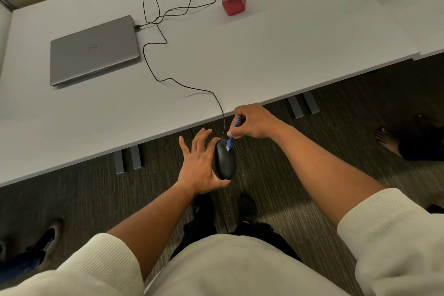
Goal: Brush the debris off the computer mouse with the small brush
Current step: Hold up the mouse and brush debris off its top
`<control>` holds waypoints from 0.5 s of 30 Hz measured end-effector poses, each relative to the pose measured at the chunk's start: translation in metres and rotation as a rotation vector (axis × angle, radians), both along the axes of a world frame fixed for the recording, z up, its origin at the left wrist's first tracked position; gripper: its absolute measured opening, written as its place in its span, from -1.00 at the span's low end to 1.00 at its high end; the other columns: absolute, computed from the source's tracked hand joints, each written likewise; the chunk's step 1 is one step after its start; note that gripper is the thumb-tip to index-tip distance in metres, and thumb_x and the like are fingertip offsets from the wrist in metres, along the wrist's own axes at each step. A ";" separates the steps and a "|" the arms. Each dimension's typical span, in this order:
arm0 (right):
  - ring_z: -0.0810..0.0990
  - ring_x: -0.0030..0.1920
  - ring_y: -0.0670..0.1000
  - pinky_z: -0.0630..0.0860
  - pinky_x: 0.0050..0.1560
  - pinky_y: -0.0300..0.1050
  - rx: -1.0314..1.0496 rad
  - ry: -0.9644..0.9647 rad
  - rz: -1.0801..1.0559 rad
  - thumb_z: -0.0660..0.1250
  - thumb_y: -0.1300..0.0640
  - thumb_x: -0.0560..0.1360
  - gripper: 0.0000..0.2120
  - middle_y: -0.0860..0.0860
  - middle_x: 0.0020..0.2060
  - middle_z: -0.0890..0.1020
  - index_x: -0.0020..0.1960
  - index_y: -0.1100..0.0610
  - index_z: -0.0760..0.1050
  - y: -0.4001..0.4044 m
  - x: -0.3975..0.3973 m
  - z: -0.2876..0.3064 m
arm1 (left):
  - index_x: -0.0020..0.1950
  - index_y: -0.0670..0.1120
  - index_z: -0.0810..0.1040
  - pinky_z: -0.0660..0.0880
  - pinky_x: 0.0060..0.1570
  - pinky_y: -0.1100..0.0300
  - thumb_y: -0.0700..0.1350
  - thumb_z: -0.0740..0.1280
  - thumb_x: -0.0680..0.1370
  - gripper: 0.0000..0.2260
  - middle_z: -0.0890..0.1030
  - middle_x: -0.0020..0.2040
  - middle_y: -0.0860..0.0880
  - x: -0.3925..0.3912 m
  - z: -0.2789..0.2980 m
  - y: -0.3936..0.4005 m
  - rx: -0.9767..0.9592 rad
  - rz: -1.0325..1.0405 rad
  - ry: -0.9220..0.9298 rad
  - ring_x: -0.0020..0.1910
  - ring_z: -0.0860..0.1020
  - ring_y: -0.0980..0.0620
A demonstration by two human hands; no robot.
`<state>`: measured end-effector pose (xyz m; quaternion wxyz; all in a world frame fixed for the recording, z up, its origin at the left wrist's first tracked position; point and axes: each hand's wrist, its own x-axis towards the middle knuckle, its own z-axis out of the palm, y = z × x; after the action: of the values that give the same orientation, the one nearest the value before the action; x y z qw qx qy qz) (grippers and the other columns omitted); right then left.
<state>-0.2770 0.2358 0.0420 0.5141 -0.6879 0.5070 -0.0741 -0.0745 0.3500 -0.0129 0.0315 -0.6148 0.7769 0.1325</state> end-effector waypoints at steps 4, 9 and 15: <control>0.63 -0.35 -0.24 0.44 -0.29 -0.31 -0.093 0.014 -0.087 0.57 0.04 0.39 -0.70 -0.03 -0.24 0.68 -0.23 0.01 0.42 0.001 -0.002 -0.006 | 0.54 0.00 0.22 -0.24 0.43 -0.47 0.54 0.33 0.20 0.05 0.03 0.57 -0.08 -0.001 0.001 -0.003 -0.002 0.002 0.015 0.61 -0.09 -0.13; 0.64 -0.33 -0.28 0.43 -0.35 -0.41 -0.065 -0.007 -0.110 0.56 0.07 0.41 -0.73 -0.01 -0.21 0.71 -0.19 0.06 0.45 -0.001 -0.008 -0.010 | 0.54 0.01 0.21 -0.25 0.43 -0.47 0.54 0.34 0.20 0.05 0.04 0.58 -0.08 -0.002 0.000 -0.004 0.001 -0.006 0.026 0.61 -0.08 -0.13; 0.71 -0.19 -0.07 0.57 -0.20 -0.23 -0.066 -0.030 -0.217 0.56 0.08 0.39 -0.74 0.06 -0.17 0.73 -0.15 0.11 0.47 -0.003 -0.013 -0.011 | 0.54 0.01 0.22 -0.25 0.43 -0.46 0.54 0.35 0.20 0.05 0.05 0.58 -0.08 -0.004 0.000 -0.007 -0.005 -0.015 0.022 0.61 -0.08 -0.13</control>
<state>-0.2903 0.2327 0.0305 0.4879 -0.6443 0.5678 -0.1561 -0.0787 0.3434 -0.0134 0.0224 -0.6076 0.7820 0.1368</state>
